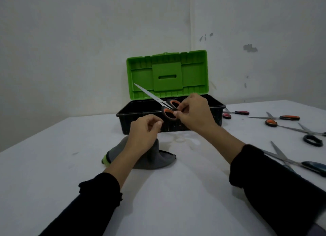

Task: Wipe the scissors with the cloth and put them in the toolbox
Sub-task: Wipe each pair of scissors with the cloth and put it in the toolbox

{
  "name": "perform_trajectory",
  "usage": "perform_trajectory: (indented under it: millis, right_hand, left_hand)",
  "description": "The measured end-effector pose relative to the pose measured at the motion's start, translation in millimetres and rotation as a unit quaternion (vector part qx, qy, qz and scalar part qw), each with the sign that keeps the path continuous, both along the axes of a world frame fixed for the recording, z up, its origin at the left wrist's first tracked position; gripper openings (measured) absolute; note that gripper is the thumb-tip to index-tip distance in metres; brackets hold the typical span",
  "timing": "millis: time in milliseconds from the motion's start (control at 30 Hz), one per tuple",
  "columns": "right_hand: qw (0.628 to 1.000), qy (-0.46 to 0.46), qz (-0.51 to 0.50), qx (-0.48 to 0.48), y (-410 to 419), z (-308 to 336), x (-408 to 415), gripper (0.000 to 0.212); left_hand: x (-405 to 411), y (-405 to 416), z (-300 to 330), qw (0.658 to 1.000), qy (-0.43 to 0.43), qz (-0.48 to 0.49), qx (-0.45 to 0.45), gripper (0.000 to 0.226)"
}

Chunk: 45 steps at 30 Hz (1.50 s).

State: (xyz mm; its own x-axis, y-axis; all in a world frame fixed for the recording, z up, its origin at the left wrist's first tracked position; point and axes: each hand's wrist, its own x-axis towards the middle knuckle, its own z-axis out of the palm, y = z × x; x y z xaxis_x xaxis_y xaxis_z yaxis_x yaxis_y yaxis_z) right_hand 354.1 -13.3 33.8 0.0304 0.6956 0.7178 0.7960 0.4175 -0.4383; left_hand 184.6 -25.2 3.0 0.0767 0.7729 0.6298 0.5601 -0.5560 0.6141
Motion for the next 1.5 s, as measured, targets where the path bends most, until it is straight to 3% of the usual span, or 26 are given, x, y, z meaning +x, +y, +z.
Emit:
perform_trajectory:
  millis: [100, 167, 367, 633, 800, 1033, 1200, 1300, 1400, 1500]
  right_hand:
    - [1.0, -0.019, -0.016, -0.016, 25, 16, 27, 0.019]
    - [0.999, -0.028, -0.015, -0.044, 43, 24, 43, 0.017]
    - [0.985, -0.07, -0.021, -0.159, 110, 33, 80, 0.017]
    - [0.929, -0.185, -0.027, -0.32, 167, 22, 85, 0.026]
    - [0.928, -0.171, 0.003, -0.332, 172, 21, 90, 0.019]
    - [0.968, -0.103, 0.026, -0.226, 148, 33, 104, 0.012]
    - [0.989, 0.018, -0.079, -0.127, 124, 19, 159, 0.015]
    - [0.966, 0.04, -0.162, -0.196, 128, -3, 198, 0.019]
    - [0.937, -0.048, -0.185, -0.291, 143, -22, 220, 0.023]
    - [0.919, -0.109, -0.193, -0.327, 153, -33, 223, 0.027]
  left_hand:
    - [29, 15, -9, 0.979, 0.197, 0.003, 0.044, 0.012]
    - [53, 25, -18, 0.967, 0.25, -0.032, 0.017, 0.013]
    - [91, 39, -43, 0.971, 0.201, -0.122, -0.036, 0.025]
    - [97, 38, -41, 0.969, 0.21, -0.101, -0.081, 0.032]
    - [97, 39, -39, 0.968, 0.21, -0.1, -0.091, 0.033]
    - [107, 38, -38, 0.969, 0.225, -0.089, -0.053, 0.025]
    - [157, 34, -36, 0.969, 0.203, -0.133, -0.047, 0.021]
    - [177, 38, -37, 0.968, 0.2, -0.14, -0.055, 0.023]
    - [181, 44, -40, 0.969, 0.205, -0.128, -0.049, 0.023]
    - [181, 45, -41, 0.97, 0.211, -0.115, -0.043, 0.023]
